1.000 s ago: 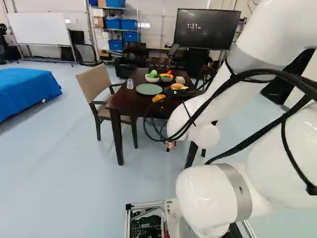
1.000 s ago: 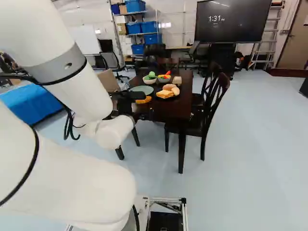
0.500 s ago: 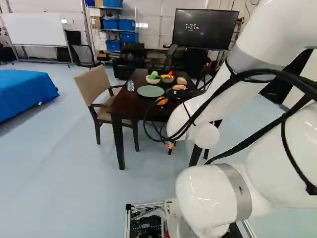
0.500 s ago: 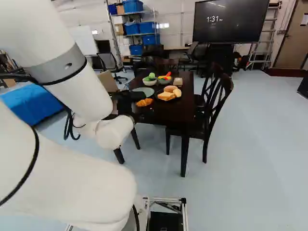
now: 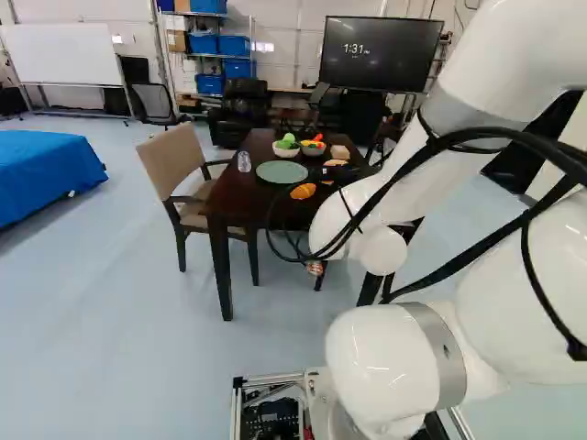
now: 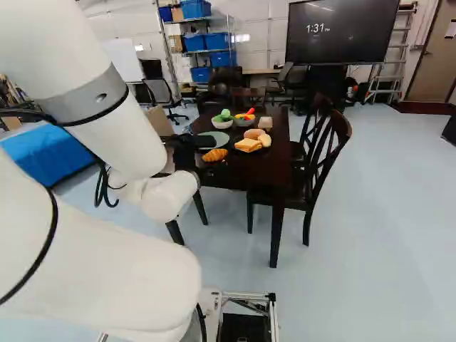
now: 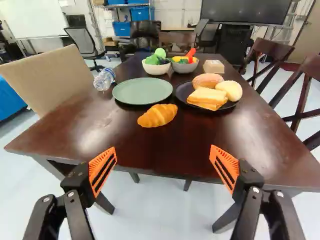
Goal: Move the croissant to the empty plate
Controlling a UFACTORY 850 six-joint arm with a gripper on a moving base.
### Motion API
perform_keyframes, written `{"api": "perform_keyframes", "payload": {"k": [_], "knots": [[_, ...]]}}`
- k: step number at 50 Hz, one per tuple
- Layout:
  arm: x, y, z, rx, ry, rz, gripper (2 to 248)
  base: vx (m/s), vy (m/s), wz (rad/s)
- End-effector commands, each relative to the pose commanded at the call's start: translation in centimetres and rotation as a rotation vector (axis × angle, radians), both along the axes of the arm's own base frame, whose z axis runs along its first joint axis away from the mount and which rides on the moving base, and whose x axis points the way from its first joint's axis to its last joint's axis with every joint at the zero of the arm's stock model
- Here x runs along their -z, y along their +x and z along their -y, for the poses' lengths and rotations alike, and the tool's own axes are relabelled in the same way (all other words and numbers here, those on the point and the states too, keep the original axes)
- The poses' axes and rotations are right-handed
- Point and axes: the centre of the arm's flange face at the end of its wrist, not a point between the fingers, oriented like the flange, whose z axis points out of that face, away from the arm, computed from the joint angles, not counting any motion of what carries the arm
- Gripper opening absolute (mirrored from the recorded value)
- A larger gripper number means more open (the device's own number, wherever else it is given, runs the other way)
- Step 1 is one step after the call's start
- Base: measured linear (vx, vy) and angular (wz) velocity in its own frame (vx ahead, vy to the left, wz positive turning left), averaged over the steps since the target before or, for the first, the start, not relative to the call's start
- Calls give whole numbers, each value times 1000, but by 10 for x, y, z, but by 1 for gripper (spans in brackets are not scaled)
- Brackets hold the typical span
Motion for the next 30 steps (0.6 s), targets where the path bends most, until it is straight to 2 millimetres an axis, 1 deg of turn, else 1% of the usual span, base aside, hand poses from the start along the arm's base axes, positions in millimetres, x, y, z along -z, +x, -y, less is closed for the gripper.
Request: {"api": "perform_keyframes", "payload": {"k": [9, 30], "knots": [[0, 0, 0, 0, 0, 0, 247, 59, 25, -8], [0, 0, 0, 0, 0, 0, 247, -2, -1, 1]]}}
